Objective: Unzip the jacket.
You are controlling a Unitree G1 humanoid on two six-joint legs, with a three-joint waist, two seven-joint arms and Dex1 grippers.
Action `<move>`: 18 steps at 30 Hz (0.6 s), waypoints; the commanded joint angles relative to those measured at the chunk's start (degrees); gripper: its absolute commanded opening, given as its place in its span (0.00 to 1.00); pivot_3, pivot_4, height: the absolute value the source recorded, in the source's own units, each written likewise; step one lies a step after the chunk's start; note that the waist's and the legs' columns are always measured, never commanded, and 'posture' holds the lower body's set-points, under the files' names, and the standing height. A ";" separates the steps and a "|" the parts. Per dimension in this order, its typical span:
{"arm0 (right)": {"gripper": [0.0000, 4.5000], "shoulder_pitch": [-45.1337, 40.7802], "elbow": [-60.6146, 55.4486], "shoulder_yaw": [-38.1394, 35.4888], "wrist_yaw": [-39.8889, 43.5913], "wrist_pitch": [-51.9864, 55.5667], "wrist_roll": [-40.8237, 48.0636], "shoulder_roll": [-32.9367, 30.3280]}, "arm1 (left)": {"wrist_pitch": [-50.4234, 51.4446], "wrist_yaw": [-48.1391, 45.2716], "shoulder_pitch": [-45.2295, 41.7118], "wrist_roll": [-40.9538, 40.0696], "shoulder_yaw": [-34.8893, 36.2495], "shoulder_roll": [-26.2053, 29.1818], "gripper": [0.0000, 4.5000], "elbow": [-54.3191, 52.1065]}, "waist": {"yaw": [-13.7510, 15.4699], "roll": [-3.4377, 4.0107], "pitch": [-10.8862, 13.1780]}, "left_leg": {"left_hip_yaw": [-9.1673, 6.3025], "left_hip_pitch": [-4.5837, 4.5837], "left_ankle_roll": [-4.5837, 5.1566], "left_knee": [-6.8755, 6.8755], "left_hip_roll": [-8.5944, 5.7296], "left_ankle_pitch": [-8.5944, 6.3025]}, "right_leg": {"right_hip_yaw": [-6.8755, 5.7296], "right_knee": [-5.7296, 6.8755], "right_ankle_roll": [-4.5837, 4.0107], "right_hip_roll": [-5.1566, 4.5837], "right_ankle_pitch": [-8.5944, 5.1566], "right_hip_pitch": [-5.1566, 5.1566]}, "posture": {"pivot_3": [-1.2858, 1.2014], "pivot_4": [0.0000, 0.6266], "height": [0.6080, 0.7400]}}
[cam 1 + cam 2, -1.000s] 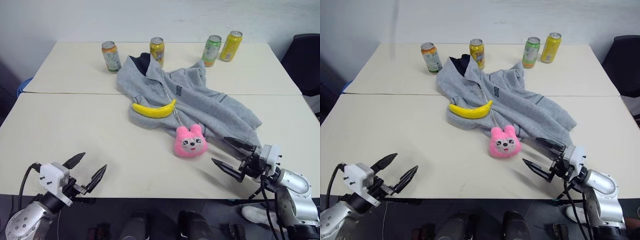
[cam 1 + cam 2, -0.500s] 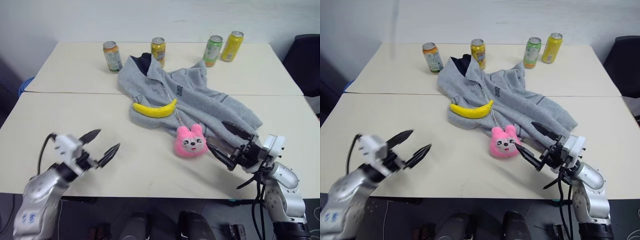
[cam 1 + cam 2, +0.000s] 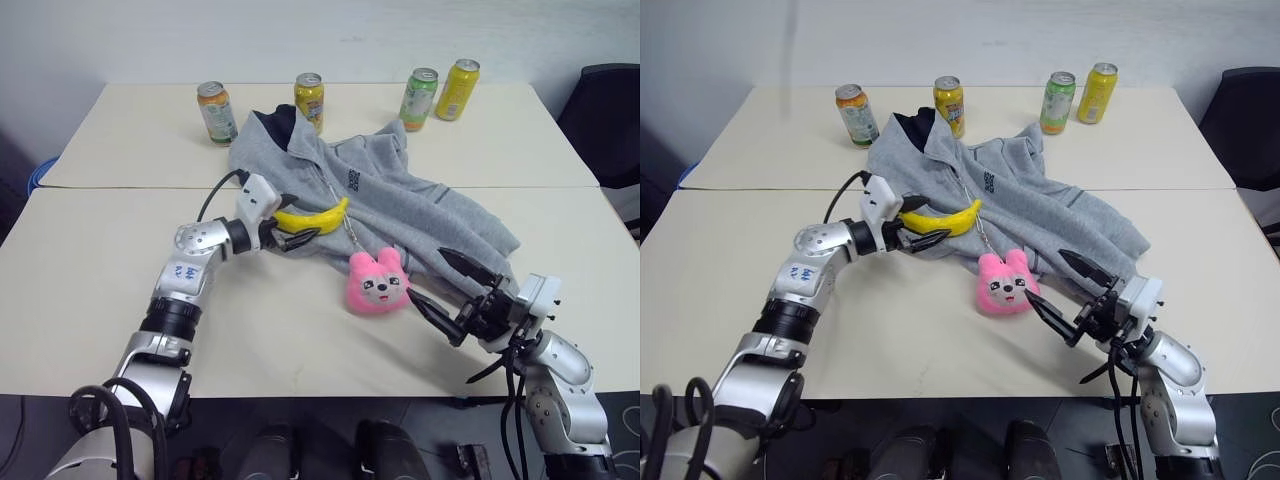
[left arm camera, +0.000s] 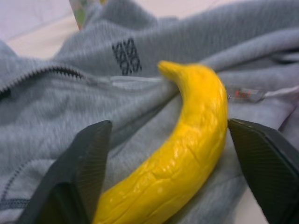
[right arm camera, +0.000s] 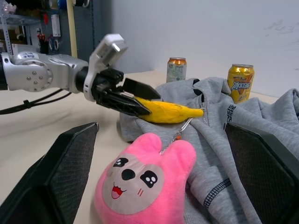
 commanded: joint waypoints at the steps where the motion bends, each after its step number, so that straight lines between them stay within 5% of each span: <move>1: 1.00 0.83 -3.28 -0.56 -1.40 -1.06 -0.15 0.51 | -1.53 -4.23 -2.25 1.70 -1.39 0.46 0.63 2.44 | 0.01 -0.02 0.01 | 0.00 0.00 0.00 0.02 0.00 0.00 | 0.01 0.02 0.00 -0.01 0.00 0.00 | 0.52 0.24 1.00; 7: 1.00 0.08 -2.98 0.11 -2.09 -1.37 -0.30 1.00 | -3.47 -3.80 -2.03 -3.17 5.28 -0.26 0.25 1.34 | -0.07 -0.03 0.02 | -0.02 0.00 0.00 0.05 0.00 0.00 | 0.02 0.05 0.01 -0.03 0.00 0.00 | 0.52 0.24 1.00; 13: 1.00 -3.48 -2.57 2.69 0.19 -0.09 0.94 1.17 | -2.67 10.49 8.15 -8.76 20.01 2.23 0.22 -12.89 | -1.11 -0.06 0.03 | -0.06 0.02 -0.01 0.04 0.06 0.01 | 0.08 0.06 0.01 -0.33 0.00 -0.02 | 0.52 0.24 1.00; 18: 1.00 -6.21 -2.59 6.74 8.59 0.35 2.24 -1.10 | 17.00 27.42 27.66 -8.44 34.30 6.92 0.22 -41.53 | -2.16 -0.12 0.07 | -0.15 0.02 -0.04 -0.05 0.08 0.01 | 0.34 0.02 0.00 -0.36 0.00 -0.02 | 0.52 0.24 1.00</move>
